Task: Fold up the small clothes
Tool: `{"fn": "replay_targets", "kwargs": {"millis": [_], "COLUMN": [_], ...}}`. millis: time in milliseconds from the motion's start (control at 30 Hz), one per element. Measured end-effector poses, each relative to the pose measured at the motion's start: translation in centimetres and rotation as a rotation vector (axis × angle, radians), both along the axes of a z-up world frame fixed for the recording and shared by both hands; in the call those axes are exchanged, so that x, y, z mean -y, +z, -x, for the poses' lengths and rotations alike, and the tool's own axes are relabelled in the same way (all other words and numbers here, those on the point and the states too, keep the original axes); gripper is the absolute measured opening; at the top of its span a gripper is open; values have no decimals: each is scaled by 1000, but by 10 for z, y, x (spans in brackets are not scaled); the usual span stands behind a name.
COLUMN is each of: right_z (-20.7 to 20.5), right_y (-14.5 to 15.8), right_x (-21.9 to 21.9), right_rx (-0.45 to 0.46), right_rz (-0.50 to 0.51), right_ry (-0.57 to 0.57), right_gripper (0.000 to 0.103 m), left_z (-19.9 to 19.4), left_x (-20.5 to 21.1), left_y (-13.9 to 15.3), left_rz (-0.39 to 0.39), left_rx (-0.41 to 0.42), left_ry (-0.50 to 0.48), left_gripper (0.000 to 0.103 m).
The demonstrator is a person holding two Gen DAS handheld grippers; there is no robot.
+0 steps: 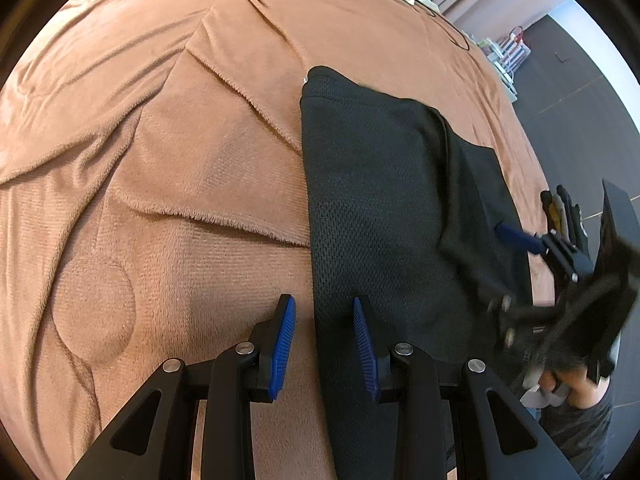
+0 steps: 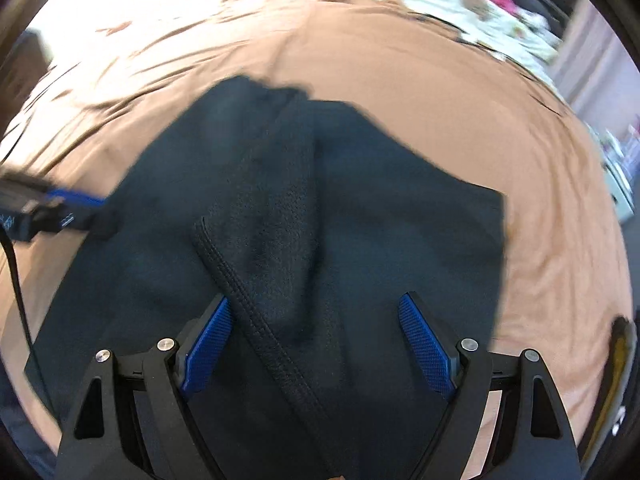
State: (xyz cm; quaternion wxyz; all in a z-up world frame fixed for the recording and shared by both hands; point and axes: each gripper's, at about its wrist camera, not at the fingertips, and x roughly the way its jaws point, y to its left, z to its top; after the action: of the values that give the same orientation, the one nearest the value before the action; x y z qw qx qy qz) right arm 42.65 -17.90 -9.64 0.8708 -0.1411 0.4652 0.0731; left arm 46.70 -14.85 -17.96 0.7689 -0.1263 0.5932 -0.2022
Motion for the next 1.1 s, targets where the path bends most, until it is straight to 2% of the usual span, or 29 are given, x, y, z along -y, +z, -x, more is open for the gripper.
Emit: {"fn": "replay_targets", "kwargs": {"millis": [167, 233, 300, 367, 467, 667, 833, 933, 1100], "right_z": [-17, -19, -17, -12, -3, 9, 1, -7, -16], "right_y": [7, 8, 11, 12, 18, 21, 3, -8, -27], "right_x": [51, 78, 102, 118, 136, 170, 192, 206, 220], "right_rx": [20, 7, -3, -2, 11, -6, -67, -88, -156], "right_rz": [-16, -89, -199, -277, -337, -593, -754, -800, -914], "right_ry": [-227, -319, -361, -371, -361, -283, -240, -225, -173], "right_gripper": [83, 83, 83, 83, 83, 83, 83, 83, 72], "left_z": [-1, -2, -3, -5, -11, -26, -39, -45, -55], "left_x": [1, 3, 4, 2, -2, -1, -1, -2, -1], "left_y": [2, 4, 9, 13, 17, 19, 14, 8, 1], "left_rz": [-5, -16, -22, -26, -15, 31, 55, 72, 116], "left_rx": [-5, -7, -6, 3, 10, 16, 15, 3, -11], "left_ry": [-5, -12, -17, -12, 4, 22, 48, 63, 73], "left_gripper": [32, 32, 32, 32, 32, 33, 33, 33, 33]}}
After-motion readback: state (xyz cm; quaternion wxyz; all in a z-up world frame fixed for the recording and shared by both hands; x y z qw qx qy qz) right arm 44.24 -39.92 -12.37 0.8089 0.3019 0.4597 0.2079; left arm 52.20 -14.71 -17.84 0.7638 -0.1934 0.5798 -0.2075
